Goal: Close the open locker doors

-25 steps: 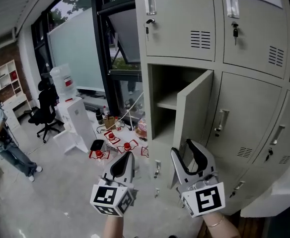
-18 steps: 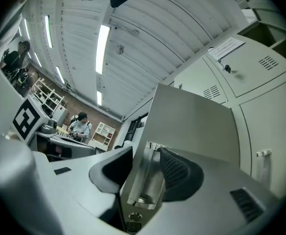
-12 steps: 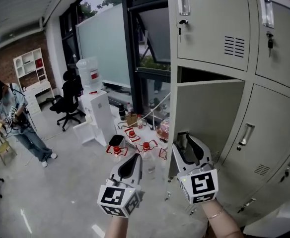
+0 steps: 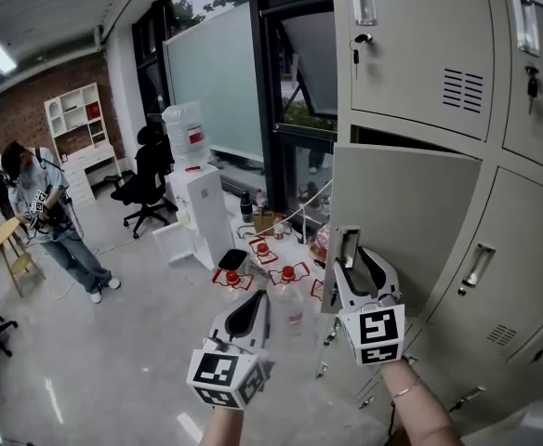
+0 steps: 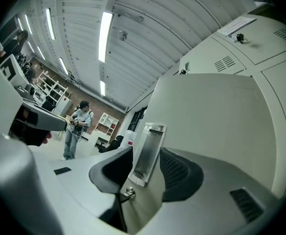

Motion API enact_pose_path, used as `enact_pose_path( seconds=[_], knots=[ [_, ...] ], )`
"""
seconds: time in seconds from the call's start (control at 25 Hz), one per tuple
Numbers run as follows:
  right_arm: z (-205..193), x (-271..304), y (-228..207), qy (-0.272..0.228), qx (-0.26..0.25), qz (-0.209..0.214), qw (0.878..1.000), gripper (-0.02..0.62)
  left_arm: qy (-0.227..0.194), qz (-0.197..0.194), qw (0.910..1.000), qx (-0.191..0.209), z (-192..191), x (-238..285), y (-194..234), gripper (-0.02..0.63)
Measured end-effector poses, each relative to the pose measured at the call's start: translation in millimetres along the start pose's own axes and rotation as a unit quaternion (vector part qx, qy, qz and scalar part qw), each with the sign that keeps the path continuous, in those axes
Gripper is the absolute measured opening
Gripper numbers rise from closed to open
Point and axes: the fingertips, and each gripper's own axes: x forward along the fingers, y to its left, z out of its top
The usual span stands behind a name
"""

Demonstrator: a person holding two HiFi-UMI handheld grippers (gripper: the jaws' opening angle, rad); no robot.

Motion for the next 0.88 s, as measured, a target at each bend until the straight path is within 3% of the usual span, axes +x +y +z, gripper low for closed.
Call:
enact_pose_path(
  seconds=[0.4,0.88],
  knots=[
    [-52.4,21.7,-37.6,0.063,0.001,-0.036,0.997,0.164,0.008,0.012,0.9999,-0.006,-4.1,13.3,-1.9,0.021],
    [-106.7,27.8,-76.0,0.131,0.014,-0.075,0.988,0.140,0.022,-0.004,0.9996,-0.020,-23.0,23.0,-4.3,0.021]
  ],
)
